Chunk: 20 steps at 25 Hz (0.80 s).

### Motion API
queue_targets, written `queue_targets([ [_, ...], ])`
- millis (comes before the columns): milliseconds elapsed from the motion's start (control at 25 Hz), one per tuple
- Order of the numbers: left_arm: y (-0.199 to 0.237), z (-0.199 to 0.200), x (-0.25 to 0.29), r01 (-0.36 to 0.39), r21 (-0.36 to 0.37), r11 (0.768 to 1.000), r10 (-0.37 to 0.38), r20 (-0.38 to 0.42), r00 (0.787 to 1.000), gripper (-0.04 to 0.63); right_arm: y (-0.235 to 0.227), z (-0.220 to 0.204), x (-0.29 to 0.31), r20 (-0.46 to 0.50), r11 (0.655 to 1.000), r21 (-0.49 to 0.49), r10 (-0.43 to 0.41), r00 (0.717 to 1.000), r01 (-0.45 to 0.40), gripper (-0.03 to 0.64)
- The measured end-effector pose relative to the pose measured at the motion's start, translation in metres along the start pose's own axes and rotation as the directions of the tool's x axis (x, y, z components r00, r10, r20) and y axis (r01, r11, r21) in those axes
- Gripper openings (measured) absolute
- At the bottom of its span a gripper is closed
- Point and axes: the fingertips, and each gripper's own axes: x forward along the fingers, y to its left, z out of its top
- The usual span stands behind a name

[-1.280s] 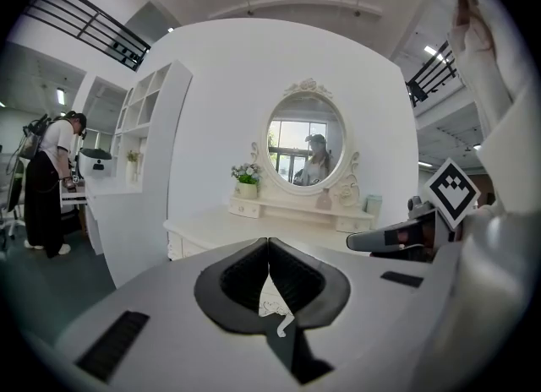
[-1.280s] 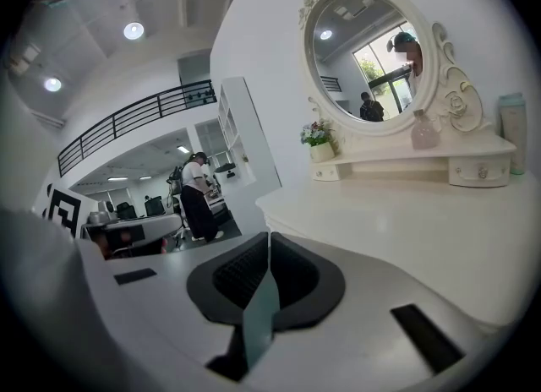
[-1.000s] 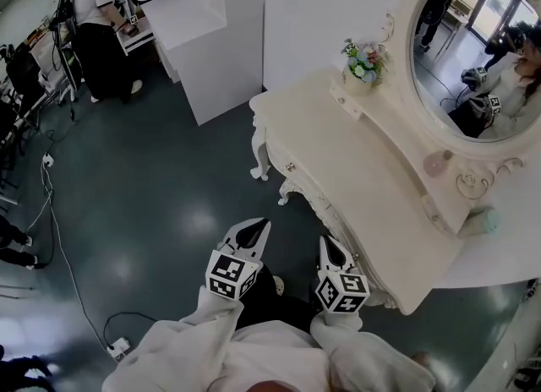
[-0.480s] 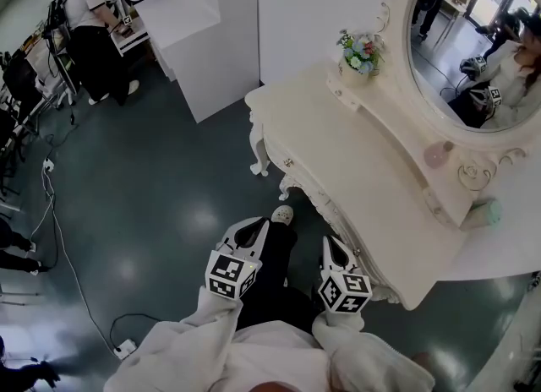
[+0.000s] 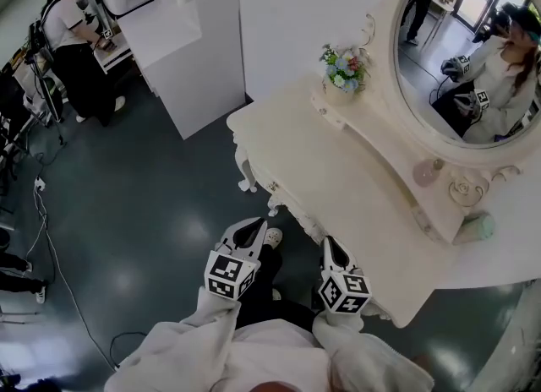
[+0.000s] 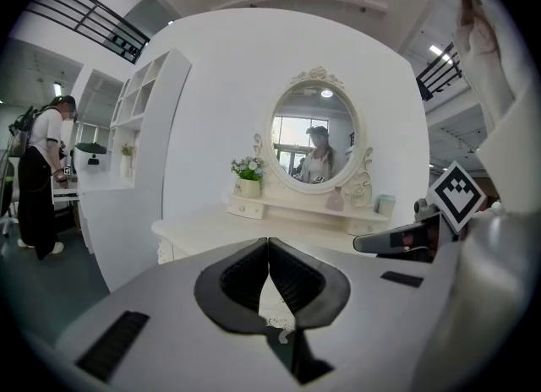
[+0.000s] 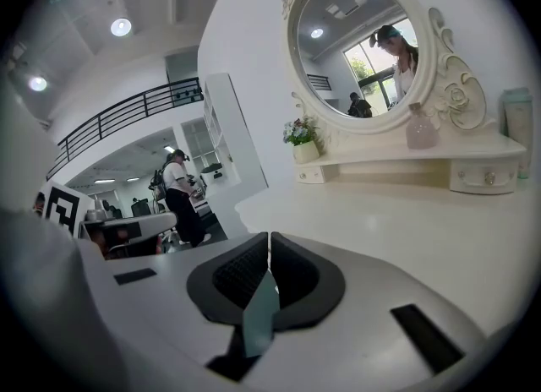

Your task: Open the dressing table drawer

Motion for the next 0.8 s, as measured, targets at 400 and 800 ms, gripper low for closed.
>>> queue_targets([
  [400, 0.031, 0.038, 0.067, 0.05, 0.02, 0.999, -0.05, -0.01, 0.999, 0.017, -0.014, 0.05, 0.053, 0.02, 0.999, 0.017, -0.03, 0.999, 0.03, 0.037],
  [800, 0.061, 0.066, 0.13, 0.113, 0.036, 0.993, -0.112, -0.022, 0.993, 0.017, -0.033, 0.091, 0.103, 0.041, 0.996, 0.043, -0.086, 0.995, 0.085, 0.037],
])
